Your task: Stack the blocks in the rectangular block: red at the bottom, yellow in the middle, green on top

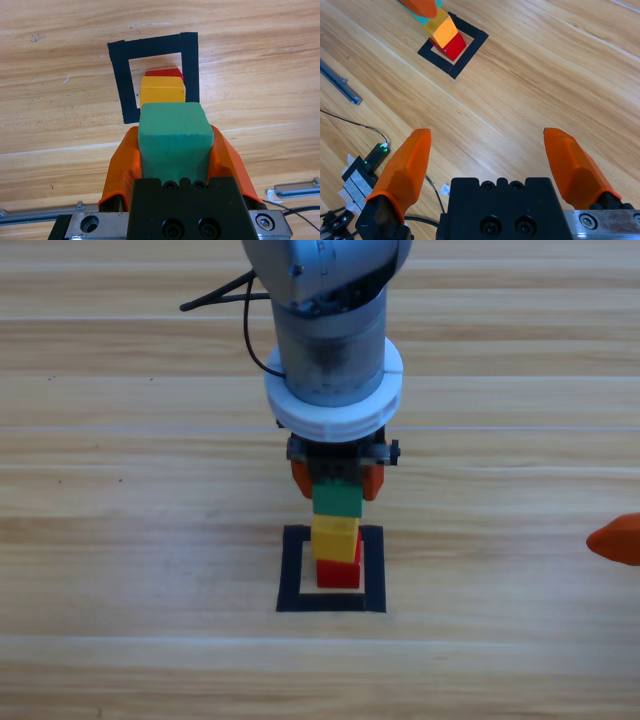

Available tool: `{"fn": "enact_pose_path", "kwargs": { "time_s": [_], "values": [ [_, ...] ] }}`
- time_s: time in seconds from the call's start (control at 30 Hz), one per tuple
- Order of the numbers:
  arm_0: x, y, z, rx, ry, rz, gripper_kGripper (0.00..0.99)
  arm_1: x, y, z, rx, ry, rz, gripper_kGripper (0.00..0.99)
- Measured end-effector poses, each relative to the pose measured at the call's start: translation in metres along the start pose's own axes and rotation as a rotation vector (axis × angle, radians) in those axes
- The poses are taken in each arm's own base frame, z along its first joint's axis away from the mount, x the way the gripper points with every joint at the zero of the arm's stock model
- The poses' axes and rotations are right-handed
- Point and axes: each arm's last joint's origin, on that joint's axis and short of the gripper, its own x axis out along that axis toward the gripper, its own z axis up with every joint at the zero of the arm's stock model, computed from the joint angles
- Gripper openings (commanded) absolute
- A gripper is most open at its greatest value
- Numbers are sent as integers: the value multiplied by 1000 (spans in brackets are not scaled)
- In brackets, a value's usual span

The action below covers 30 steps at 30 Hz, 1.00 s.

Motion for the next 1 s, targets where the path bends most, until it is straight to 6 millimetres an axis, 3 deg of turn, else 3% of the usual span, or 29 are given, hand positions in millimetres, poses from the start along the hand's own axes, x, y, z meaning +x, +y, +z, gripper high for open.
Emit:
{"fn": "enact_pose_path", "kwargs": {
  "time_s": [1.0],
  "values": [
    [14,-2,0,28,9,11,0,0,0,0,0,0,0,990]
  ]
}}
